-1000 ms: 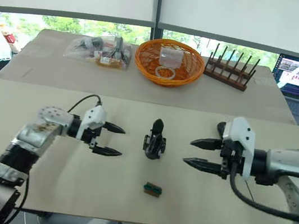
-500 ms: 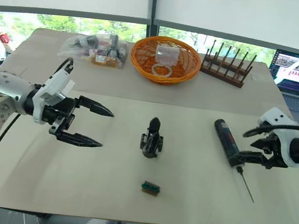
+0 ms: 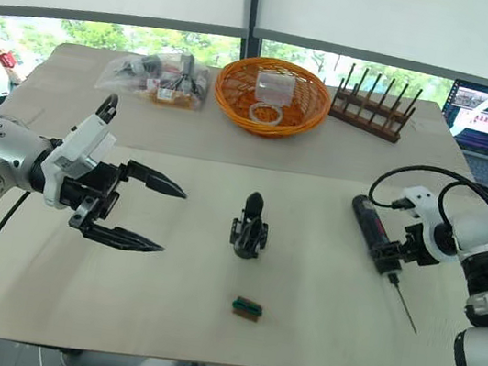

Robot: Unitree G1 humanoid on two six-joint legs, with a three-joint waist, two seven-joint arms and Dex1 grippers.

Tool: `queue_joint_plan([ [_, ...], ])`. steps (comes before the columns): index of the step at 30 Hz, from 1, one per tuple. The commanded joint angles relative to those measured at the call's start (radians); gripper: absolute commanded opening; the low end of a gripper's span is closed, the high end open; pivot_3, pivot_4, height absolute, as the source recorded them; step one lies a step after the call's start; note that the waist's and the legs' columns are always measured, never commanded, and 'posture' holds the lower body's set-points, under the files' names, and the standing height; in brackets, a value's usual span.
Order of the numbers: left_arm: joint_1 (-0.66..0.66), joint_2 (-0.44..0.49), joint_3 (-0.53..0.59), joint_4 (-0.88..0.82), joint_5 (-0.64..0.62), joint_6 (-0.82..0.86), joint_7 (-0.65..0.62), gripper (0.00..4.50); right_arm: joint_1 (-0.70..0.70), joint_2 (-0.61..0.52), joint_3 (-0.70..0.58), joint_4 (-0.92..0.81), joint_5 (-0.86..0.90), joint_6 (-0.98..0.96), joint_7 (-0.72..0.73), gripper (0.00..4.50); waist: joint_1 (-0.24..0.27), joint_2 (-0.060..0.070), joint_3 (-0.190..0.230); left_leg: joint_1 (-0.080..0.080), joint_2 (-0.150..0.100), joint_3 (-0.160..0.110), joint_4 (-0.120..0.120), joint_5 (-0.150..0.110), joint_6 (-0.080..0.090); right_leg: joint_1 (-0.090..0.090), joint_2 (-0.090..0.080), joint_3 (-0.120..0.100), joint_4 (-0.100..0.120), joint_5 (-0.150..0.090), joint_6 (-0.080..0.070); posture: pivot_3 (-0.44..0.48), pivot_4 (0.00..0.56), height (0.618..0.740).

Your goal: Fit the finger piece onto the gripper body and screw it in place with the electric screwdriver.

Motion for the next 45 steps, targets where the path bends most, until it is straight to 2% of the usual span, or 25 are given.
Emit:
queue_joint_plan([
  [1, -0.011, 0.006, 0.025, -0.034, -0.018, -0.013, 0.017, 4.50, -0.029, -0.024, 0.008, 0.036, -0.053, -0.114, 0.075, 3.27, -0.001, 0.000, 0.000, 0.000, 0.000, 0.000, 0.000, 0.000, 0.000, 0.000, 0.000, 0.000, 0.000, 0.000, 0.000, 0.000, 0.150, 0.740],
  [5, -0.015, 0.007, 0.025, -0.040, -0.028, -0.009, 0.022, 4.50, -0.003, -0.099, 0.016, -0.060, -0.102, -0.484, 0.227, 1.94, 0.000, 0.005, 0.004, 0.000, 0.000, 0.000, 0.001, 0.000, 0.000, 0.000, 0.000, 0.000, 0.000, 0.000, 0.001, 0.000, 0.150, 0.740],
  [6, -0.016, 0.007, 0.024, -0.042, -0.030, -0.008, 0.022, 4.50, 0.006, -0.111, 0.016, -0.081, -0.111, -0.556, 0.253, 1.89, -0.001, 0.007, 0.005, 0.000, 0.000, 0.000, 0.001, 0.000, 0.000, 0.000, 0.000, 0.000, 0.000, 0.000, 0.001, 0.000, 0.150, 0.740],
  [12, -0.026, -0.001, 0.005, -0.046, -0.031, -0.022, 0.018, 4.50, 0.064, -0.114, 0.018, -0.106, -0.194, -0.695, 0.272, 1.89, -0.009, 0.007, 0.005, 0.001, 0.001, 0.000, 0.001, 0.002, -0.003, 0.000, 0.002, 0.001, 0.001, 0.000, 0.001, 0.000, 0.150, 0.740],
  [14, -0.023, -0.003, -0.001, -0.044, -0.024, -0.032, 0.015, 4.50, 0.072, -0.110, 0.012, -0.097, -0.213, -0.699, 0.278, 2.91, -0.009, 0.007, 0.005, 0.001, 0.001, 0.000, 0.001, 0.002, -0.003, 0.000, 0.002, 0.001, 0.001, 0.000, 0.001, 0.000, 0.150, 0.740],
  [18, -0.001, 0.002, -0.010, -0.052, -0.011, -0.056, 0.005, 4.50, 0.080, -0.126, 0.009, -0.100, -0.246, -0.703, 0.310, 4.26, -0.011, 0.007, 0.006, 0.004, 0.001, 0.001, 0.001, 0.002, -0.003, 0.002, 0.002, 0.002, 0.002, 0.000, 0.001, 0.000, 0.150, 0.740],
  [19, 0.002, 0.003, -0.013, -0.055, -0.009, -0.060, 0.005, 4.50, 0.080, -0.135, 0.014, -0.112, -0.257, -0.682, 0.333, 4.44, -0.011, 0.007, 0.006, 0.005, 0.001, 0.001, 0.001, 0.002, -0.003, 0.003, 0.002, 0.002, 0.002, 0.000, 0.001, 0.000, 0.150, 0.740],
  [22, 0.003, 0.002, -0.024, -0.064, -0.006, -0.064, 0.012, 4.50, 0.075, -0.138, 0.022, -0.131, -0.281, -0.624, 0.386, 4.44, -0.011, 0.007, 0.006, 0.007, 0.001, 0.001, 0.001, 0.002, -0.003, 0.005, 0.002, 0.002, 0.002, 0.000, 0.001, 0.000, 0.150, 0.740],
  [29, 0.004, -0.006, -0.034, -0.088, -0.008, -0.057, 0.028, 4.50, 0.067, -0.067, 0.012, -0.100, -0.310, -0.552, 0.361, 4.44, -0.016, 0.007, 0.006, 0.014, 0.001, 0.001, 0.001, 0.002, -0.003, 0.012, 0.002, 0.003, 0.002, 0.000, 0.000, 0.000, 0.150, 0.740],
  [36, 0.014, -0.005, -0.033, -0.096, -0.008, -0.061, 0.029, 4.50, 0.088, -0.051, 0.025, -0.133, -0.325, -0.521, 0.381, 4.44, -0.015, 0.007, 0.006, 0.015, 0.001, 0.000, 0.000, 0.002, -0.003, 0.014, 0.002, 0.003, 0.001, 0.000, 0.000, 0.000, 0.150, 0.740],
  [39, 0.020, -0.009, -0.038, -0.099, -0.001, -0.070, 0.029, 4.50, 0.097, -0.042, 0.033, -0.094, -0.340, -0.537, 0.362, 3.62, -0.015, 0.007, 0.006, 0.015, 0.001, 0.000, 0.000, 0.002, -0.003, 0.014, 0.002, 0.003, 0.001, 0.000, 0.000, 0.000, 0.150, 0.740],
  [44, 0.021, -0.016, -0.046, -0.109, -0.001, -0.067, 0.039, 4.50, 0.086, -0.022, 0.024, -0.064, -0.353, -0.574, 0.334, 1.92, -0.013, 0.007, 0.006, 0.016, 0.001, 0.000, 0.000, 0.002, -0.003, 0.015, 0.002, 0.002, 0.001, 0.000, 0.000, 0.000, 0.150, 0.740],
  [45, 0.025, -0.014, -0.047, -0.112, -0.002, -0.066, 0.036, 4.50, 0.081, -0.021, 0.017, -0.059, -0.356, -0.596, 0.320, 1.89, -0.013, 0.006, 0.006, 0.016, 0.001, 0.000, 0.000, 0.002, -0.003, 0.016, 0.002, 0.002, 0.001, 0.000, 0.000, 0.000, 0.150, 0.740],
])
